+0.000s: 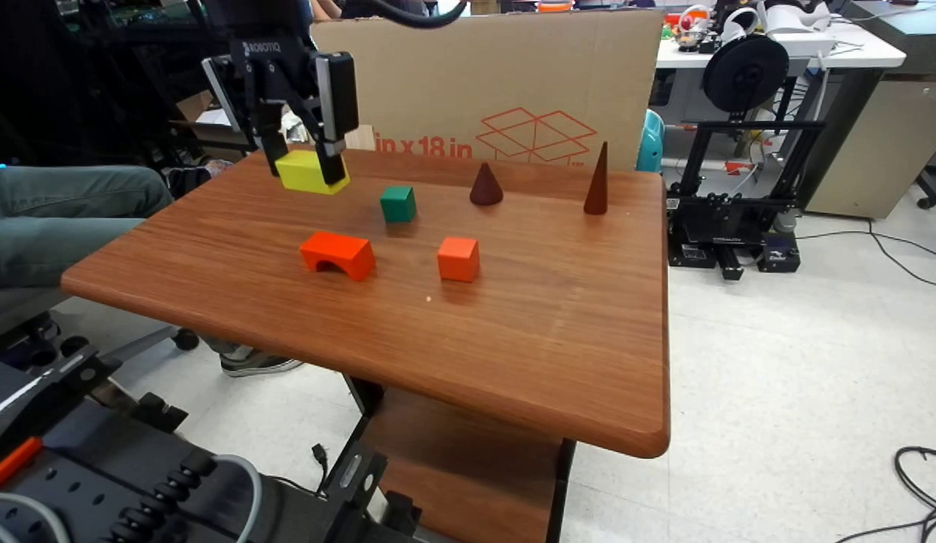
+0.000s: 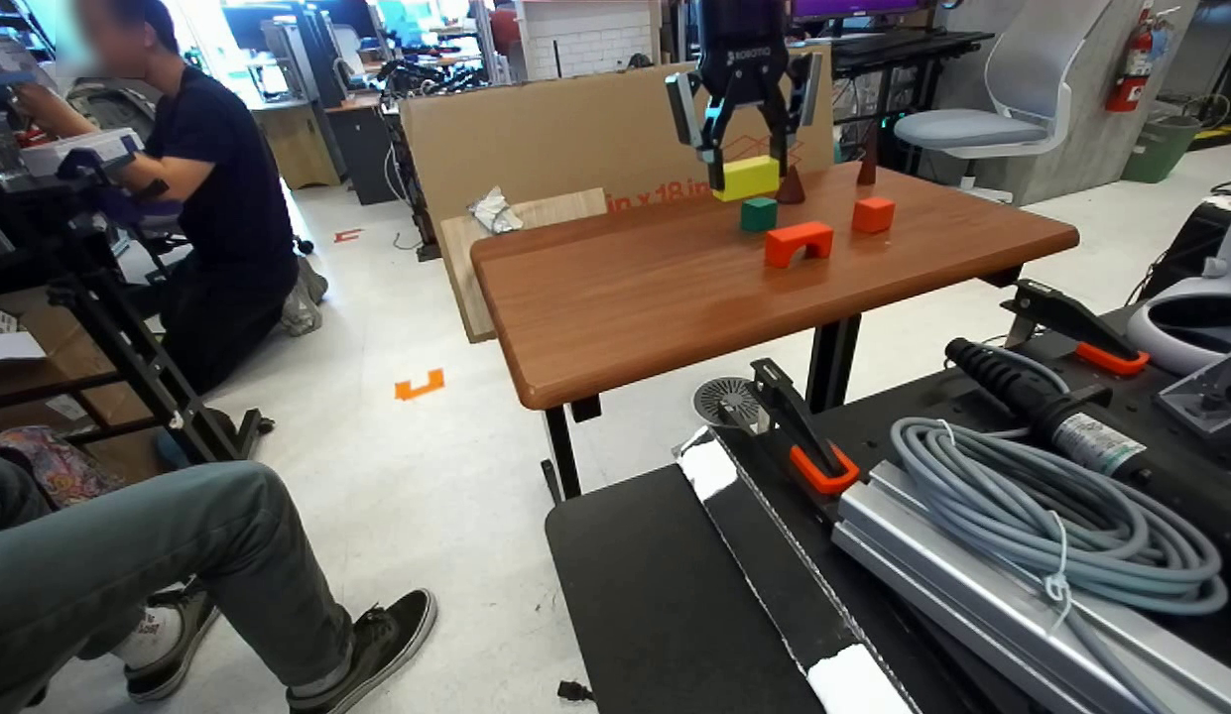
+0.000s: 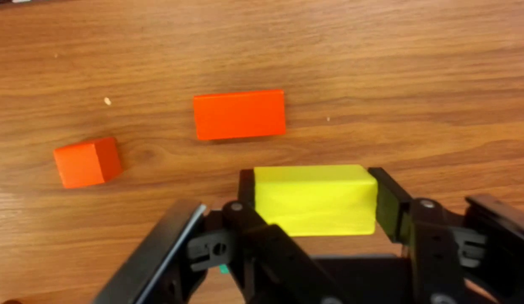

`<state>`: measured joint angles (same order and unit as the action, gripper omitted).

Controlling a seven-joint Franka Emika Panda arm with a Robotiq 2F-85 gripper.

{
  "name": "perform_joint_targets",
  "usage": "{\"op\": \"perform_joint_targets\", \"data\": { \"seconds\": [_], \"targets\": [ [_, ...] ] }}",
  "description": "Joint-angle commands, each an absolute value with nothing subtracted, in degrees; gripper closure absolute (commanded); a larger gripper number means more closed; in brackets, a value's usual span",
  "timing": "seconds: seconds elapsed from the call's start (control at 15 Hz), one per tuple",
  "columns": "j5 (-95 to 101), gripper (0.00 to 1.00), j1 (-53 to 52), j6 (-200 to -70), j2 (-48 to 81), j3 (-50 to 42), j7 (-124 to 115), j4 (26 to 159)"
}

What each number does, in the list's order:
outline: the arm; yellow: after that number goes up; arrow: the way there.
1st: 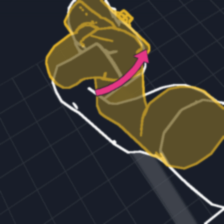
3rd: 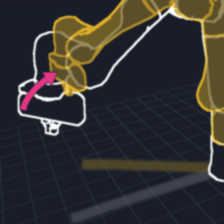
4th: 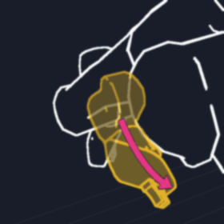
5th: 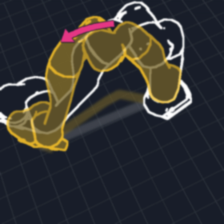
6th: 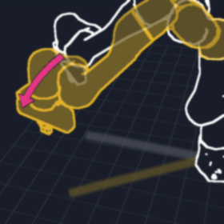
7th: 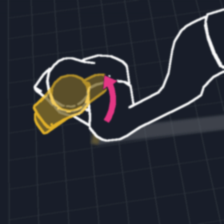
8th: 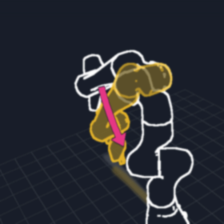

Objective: Place the yellow block on top of the orange block on the left

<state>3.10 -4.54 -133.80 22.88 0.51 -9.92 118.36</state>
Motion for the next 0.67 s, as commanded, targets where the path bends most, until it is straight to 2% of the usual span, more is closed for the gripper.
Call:
{"op": "perform_joint_targets", "data": {
  "seconds": [0.0,0.6],
  "targets": [
    [3.3,0.58,-4.3,-133.4,21.5,-0.7,-10.9,121.6],
    [2.9,0.58,-2.9,-133.5,19.3,-1.6,-10.1,126.1]
  ]
}}
